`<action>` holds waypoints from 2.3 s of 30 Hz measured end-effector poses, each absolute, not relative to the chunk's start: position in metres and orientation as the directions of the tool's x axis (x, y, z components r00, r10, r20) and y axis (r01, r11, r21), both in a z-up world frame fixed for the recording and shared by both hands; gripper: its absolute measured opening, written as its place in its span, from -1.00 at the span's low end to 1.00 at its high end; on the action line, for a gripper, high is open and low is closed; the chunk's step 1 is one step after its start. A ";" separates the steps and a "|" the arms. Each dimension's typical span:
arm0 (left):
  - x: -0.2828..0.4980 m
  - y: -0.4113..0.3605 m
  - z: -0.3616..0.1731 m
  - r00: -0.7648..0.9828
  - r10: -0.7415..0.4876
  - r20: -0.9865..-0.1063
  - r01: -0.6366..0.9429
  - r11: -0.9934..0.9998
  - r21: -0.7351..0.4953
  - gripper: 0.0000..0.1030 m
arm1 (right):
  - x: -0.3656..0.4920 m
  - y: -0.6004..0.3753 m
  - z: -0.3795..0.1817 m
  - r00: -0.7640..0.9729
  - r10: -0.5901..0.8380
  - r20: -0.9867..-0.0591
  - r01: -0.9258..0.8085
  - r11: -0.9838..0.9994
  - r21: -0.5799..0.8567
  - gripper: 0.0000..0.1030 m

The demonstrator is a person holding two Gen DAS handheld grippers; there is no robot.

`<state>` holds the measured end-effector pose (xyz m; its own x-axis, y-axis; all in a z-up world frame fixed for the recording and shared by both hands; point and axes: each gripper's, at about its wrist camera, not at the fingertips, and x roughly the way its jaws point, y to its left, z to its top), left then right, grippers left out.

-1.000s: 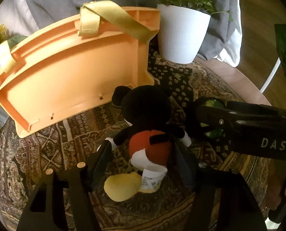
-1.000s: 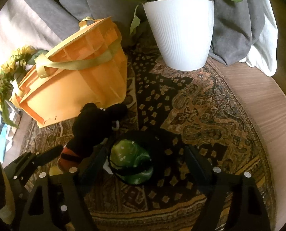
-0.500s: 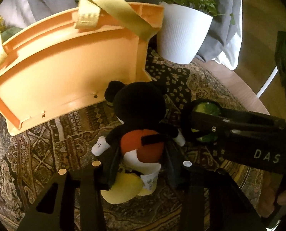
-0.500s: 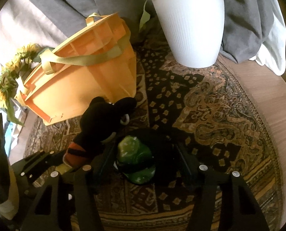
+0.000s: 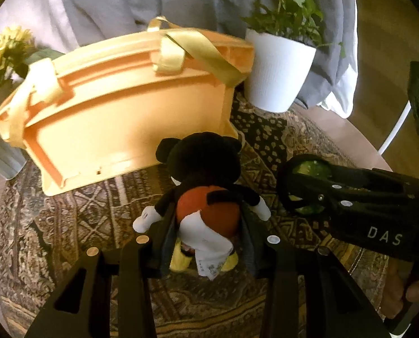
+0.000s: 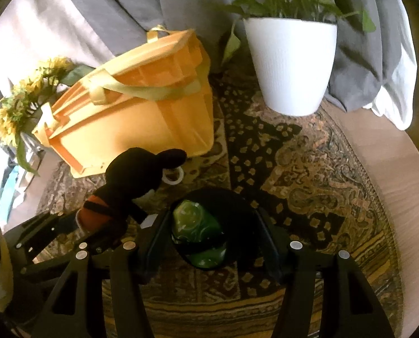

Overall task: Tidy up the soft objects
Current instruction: 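Grasp the Mickey plush with the left gripper while the right gripper grasps the green ball, then lift the Mickey plush and green ball over the crate and release both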

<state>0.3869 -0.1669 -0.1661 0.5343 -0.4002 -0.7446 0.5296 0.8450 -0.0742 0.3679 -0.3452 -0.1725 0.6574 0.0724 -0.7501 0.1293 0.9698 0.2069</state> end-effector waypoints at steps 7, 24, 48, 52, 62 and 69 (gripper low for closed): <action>0.380 -0.150 -0.145 0.585 -0.394 -0.709 0.494 0.866 -0.074 -0.22 | 0.362 -0.333 -0.154 0.692 0.059 -0.719 0.103 0.979 0.179 0.17; 0.368 -0.110 -0.089 0.712 -0.371 -0.596 0.408 0.910 -0.079 -0.22 | 0.357 -0.300 -0.102 0.788 0.092 -0.609 0.016 0.985 0.169 0.17; 0.376 -0.066 -0.026 0.839 -0.322 -0.439 0.324 0.943 -0.072 -0.22 | 0.374 -0.255 -0.018 0.898 0.168 -0.407 -0.120 0.983 0.140 0.17; 0.385 -0.063 -0.019 0.856 -0.303 -0.419 0.311 0.949 -0.050 -0.22 | 0.385 -0.252 -0.011 0.904 0.175 -0.391 -0.129 0.981 0.142 0.17; 0.411 -0.065 -0.005 0.870 -0.300 -0.391 0.311 0.950 -0.036 -0.22 | 0.414 -0.252 0.003 0.913 0.172 -0.370 -0.132 0.983 0.131 0.17; 0.440 -0.069 -0.003 0.857 -0.314 -0.409 0.324 0.945 -0.047 -0.22 | 0.442 -0.256 0.004 0.908 0.166 -0.385 -0.124 0.984 0.131 0.17</action>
